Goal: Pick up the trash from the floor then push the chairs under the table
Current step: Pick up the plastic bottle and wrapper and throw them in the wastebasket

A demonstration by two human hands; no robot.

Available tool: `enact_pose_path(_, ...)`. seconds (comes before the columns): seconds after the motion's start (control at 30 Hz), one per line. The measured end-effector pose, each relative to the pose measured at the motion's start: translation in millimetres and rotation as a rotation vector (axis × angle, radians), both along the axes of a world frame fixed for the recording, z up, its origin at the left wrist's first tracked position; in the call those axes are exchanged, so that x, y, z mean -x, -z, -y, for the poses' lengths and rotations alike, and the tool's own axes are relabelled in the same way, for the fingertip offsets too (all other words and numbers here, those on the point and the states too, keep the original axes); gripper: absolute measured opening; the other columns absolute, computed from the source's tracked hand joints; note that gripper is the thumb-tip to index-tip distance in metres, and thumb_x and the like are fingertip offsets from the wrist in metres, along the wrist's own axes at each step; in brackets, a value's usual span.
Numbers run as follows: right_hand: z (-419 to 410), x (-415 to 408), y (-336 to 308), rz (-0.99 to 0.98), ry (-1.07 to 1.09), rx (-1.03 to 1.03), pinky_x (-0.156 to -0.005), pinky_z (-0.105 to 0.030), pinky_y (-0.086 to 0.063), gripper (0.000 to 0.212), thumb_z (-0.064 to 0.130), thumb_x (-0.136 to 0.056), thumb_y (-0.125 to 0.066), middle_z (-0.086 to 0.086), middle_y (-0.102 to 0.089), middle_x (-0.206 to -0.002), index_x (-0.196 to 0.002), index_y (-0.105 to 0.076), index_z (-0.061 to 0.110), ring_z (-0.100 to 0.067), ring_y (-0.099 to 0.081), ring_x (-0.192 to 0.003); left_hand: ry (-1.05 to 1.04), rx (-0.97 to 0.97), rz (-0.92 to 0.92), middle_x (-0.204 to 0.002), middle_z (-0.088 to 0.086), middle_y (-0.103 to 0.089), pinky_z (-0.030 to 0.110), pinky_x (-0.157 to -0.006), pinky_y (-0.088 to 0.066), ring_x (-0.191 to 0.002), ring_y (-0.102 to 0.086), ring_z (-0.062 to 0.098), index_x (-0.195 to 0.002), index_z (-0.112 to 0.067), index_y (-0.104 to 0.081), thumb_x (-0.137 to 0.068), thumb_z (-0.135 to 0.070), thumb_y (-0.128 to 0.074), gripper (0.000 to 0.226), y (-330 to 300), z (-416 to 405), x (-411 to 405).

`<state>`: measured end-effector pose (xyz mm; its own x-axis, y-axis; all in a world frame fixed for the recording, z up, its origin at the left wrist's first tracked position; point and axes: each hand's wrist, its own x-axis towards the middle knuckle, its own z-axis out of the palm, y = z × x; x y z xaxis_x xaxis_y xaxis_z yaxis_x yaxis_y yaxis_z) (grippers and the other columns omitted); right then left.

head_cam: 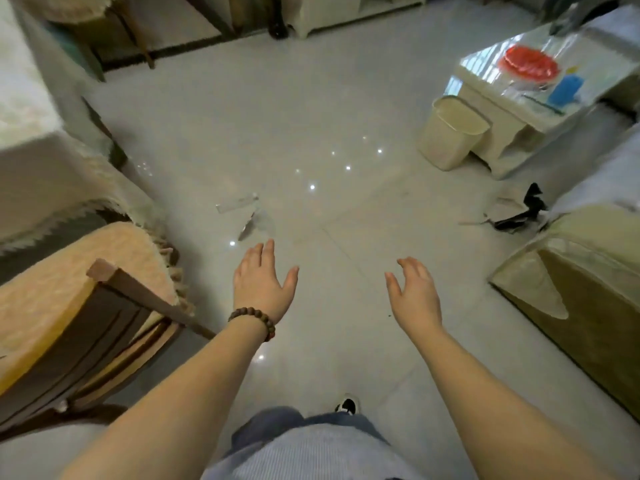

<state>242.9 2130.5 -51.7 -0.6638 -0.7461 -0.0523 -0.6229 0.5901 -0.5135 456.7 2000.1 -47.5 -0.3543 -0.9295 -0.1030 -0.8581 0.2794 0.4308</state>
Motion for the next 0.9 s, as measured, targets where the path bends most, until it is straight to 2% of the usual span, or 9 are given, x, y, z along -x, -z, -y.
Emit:
enact_pose_path(0.33, 211.9, 79.5, 22.7, 0.068, -0.348, -0.008, -0.11, -0.035, -0.029, 0.043, 0.026, -0.095, -0.049, -0.016, -0.042, -0.144, -0.132, -0.048, 0.004, -0.029, -0.037, -0.133, -0.338, -0.054, 0.019, -0.155, 0.007, -0.026, 0.043, -0.117, -0.018, -0.143, -0.021, 0.025, -0.149, -0.017, -0.022, -0.093, -0.051, -0.042, 0.068, 24.1, 129.4, 57.5)
enact_pose_path(0.6, 448.3, 120.2, 46.4, 0.001, -0.612, -0.077, -0.111, -0.036, -0.028, 0.044, 0.028, -0.096, -0.048, -0.015, -0.04, -0.145, -0.134, -0.047, 0.006, -0.028, -0.036, -0.134, -0.542, -0.094, -0.021, -0.154, 0.009, -0.028, 0.043, -0.116, -0.022, -0.141, -0.024, 0.027, -0.148, -0.017, -0.022, -0.093, -0.053, -0.042, 0.069, 63.3, 313.2, 93.8)
enact_pose_path(0.77, 592.0, 127.2, 41.3, -0.022, -0.757, -0.138, -0.109, -0.035, -0.028, 0.043, 0.026, -0.095, -0.051, -0.016, -0.042, -0.144, -0.132, -0.049, 0.005, -0.03, -0.038, -0.133, -0.694, -0.135, -0.019, -0.153, 0.009, -0.03, 0.044, -0.115, -0.024, -0.14, -0.026, 0.027, -0.148, -0.018, -0.024, -0.092, -0.055, -0.042, 0.069, 63.1, 423.4, 102.3)
enact_pose_path(0.9, 674.3, 126.0, 39.1, -0.003, -0.838, -0.174, -0.11, -0.033, -0.027, 0.043, 0.027, -0.095, -0.051, -0.015, -0.041, -0.145, -0.132, -0.049, 0.006, -0.028, -0.036, -0.134, -0.771, -0.15, 0.01, -0.152, 0.009, -0.031, 0.043, -0.114, -0.025, -0.139, -0.028, 0.027, -0.148, -0.016, -0.025, -0.092, -0.054, -0.042, 0.069, 58.2, 484.0, 107.1)
